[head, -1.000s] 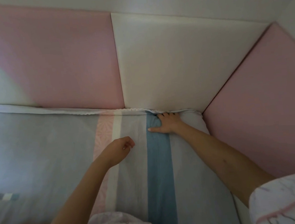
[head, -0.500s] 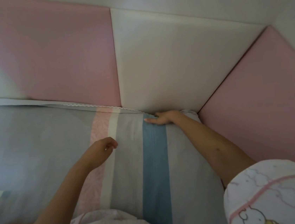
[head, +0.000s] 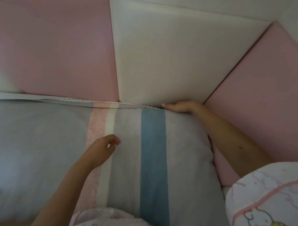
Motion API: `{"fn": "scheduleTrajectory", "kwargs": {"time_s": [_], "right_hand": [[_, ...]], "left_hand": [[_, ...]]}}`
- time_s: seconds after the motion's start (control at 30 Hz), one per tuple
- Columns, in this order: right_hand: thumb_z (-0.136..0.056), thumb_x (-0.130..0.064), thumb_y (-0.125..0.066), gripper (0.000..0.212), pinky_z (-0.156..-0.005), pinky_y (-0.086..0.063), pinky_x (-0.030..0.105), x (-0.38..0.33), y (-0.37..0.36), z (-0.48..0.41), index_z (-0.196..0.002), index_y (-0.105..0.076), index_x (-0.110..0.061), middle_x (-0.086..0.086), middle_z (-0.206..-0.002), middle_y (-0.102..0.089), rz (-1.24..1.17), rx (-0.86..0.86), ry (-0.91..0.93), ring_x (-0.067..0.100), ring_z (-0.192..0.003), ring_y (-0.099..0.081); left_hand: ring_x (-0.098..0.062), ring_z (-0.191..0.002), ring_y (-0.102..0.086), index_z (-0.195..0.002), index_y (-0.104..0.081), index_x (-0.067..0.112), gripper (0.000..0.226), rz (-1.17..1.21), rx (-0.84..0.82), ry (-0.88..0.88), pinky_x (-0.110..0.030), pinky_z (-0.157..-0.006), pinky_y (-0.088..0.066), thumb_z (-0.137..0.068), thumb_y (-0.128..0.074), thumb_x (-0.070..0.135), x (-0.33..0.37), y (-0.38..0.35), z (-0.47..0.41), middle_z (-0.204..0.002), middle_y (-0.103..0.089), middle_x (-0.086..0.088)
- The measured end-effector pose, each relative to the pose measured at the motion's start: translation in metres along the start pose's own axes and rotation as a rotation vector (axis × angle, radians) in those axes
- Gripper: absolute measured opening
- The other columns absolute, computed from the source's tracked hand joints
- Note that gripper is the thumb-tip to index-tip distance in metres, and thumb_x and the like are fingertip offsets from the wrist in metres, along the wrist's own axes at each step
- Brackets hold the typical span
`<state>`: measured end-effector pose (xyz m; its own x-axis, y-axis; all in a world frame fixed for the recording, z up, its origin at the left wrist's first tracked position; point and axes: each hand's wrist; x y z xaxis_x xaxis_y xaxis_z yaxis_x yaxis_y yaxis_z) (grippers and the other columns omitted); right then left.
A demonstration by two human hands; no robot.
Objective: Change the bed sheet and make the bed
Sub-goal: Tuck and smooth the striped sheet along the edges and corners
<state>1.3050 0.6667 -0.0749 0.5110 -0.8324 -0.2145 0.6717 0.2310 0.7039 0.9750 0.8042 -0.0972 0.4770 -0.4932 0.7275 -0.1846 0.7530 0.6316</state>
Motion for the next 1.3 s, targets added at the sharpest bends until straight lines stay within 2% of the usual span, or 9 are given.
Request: {"fn": "scheduleTrajectory", "kwargs": {"time_s": [0.13,0.3,0.47,0.67,0.8,0.93,1.03,1.2,1.3], "right_hand": [[-0.099,-0.054,-0.023,0.059,-0.117,-0.015,0.044,0.022,-0.023,0.005,-0.144,-0.040,-0.018,-0.001,-0.152,-0.033,0.143,0.123,0.035,0.022,-0.142,-0.026],[-0.091,-0.047,-0.035,0.052,-0.100,-0.030,0.042,0.032,-0.076,0.020,-0.124,-0.055,-0.012,0.011,-0.136,-0.046,-0.062,0.756,-0.184,0.028,-0.125,-0.040],[-0.085,-0.034,-0.062,0.055,-0.098,-0.039,0.031,0.051,-0.060,0.000,-0.129,-0.051,-0.002,0.017,-0.133,-0.052,-0.530,0.629,-0.203,0.030,-0.123,-0.049],[-0.095,-0.026,-0.052,0.022,-0.072,-0.042,0.024,0.048,-0.014,-0.006,-0.113,-0.058,-0.015,0.008,-0.110,-0.061,-0.878,0.225,-0.308,0.022,-0.092,-0.053],[-0.090,-0.041,-0.059,0.029,-0.098,-0.040,0.028,0.048,-0.008,-0.001,-0.112,-0.062,-0.023,-0.008,-0.116,-0.061,-0.908,0.082,-0.324,0.013,-0.110,-0.052],[-0.086,-0.043,-0.063,0.045,-0.096,-0.046,0.030,0.059,-0.024,-0.005,-0.123,-0.062,-0.017,0.001,-0.123,-0.065,-1.052,0.067,-0.274,0.017,-0.115,-0.058],[-0.087,-0.038,-0.061,0.033,-0.081,-0.048,0.027,0.057,-0.020,0.005,-0.112,-0.065,-0.017,0.003,-0.111,-0.068,-1.088,0.121,-0.257,0.018,-0.103,-0.062],[-0.091,-0.027,-0.055,0.017,-0.082,-0.044,0.030,0.055,-0.023,0.033,-0.099,-0.065,-0.016,0.001,-0.100,-0.064,-1.093,0.326,-0.141,0.016,-0.092,-0.056],[-0.092,-0.017,-0.050,0.014,-0.067,-0.038,0.029,0.055,-0.026,0.049,-0.080,-0.057,-0.017,0.003,-0.080,-0.055,-1.092,0.422,-0.076,0.015,-0.075,-0.048]], "left_hand": [[-0.023,-0.116,-0.050,-0.116,-0.061,0.013,0.028,-0.077,0.038,-0.001,-0.031,-0.098,-0.039,-0.091,-0.052,0.003,0.007,-0.011,-0.034,-0.124,-0.054,-0.007],[-0.024,-0.138,-0.028,-0.139,-0.041,0.024,0.047,-0.353,0.006,0.026,-0.042,-0.109,-0.026,-0.093,-0.049,0.024,0.043,-0.026,-0.093,-0.151,-0.029,-0.003],[-0.018,-0.144,-0.016,-0.150,-0.019,0.028,0.063,-0.616,-0.125,0.106,-0.049,-0.110,-0.021,-0.094,-0.038,0.053,0.052,-0.033,-0.137,-0.158,-0.017,0.003],[-0.021,-0.142,-0.021,-0.144,-0.028,0.026,0.062,-0.567,-0.136,0.206,-0.060,-0.107,-0.017,-0.092,-0.031,0.058,0.049,-0.032,-0.148,-0.154,-0.026,0.002],[-0.020,-0.138,-0.027,-0.135,-0.038,0.020,0.046,-0.584,-0.118,0.201,-0.057,-0.108,-0.013,-0.097,-0.026,0.041,0.043,-0.022,-0.149,-0.149,-0.037,-0.002],[-0.022,-0.133,-0.036,-0.129,-0.042,0.019,0.042,-0.615,-0.130,0.184,-0.051,-0.109,-0.015,-0.096,-0.025,0.039,0.035,-0.022,-0.150,-0.140,-0.047,-0.006],[-0.024,-0.124,-0.047,-0.119,-0.046,0.018,0.049,-0.621,-0.111,0.183,-0.047,-0.105,-0.020,-0.092,-0.020,0.049,0.038,-0.019,-0.159,-0.130,-0.057,-0.009],[-0.022,-0.131,-0.039,-0.129,-0.054,0.028,0.059,-0.716,-0.246,0.108,-0.043,-0.109,-0.017,-0.095,-0.015,0.056,0.042,0.005,-0.163,-0.138,-0.051,-0.005],[-0.019,-0.132,-0.034,-0.120,-0.062,0.030,0.090,-0.713,-0.223,-0.056,-0.038,-0.109,-0.014,-0.065,-0.003,0.070,0.045,0.020,-0.154,-0.137,-0.048,0.001]]}}
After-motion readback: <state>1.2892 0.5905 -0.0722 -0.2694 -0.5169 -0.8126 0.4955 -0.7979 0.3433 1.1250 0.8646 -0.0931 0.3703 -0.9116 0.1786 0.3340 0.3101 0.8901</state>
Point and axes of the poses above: each hand's wrist, its own z-axis away from the middle knuckle, its own y-axis out of the back of the hand, x = y × z
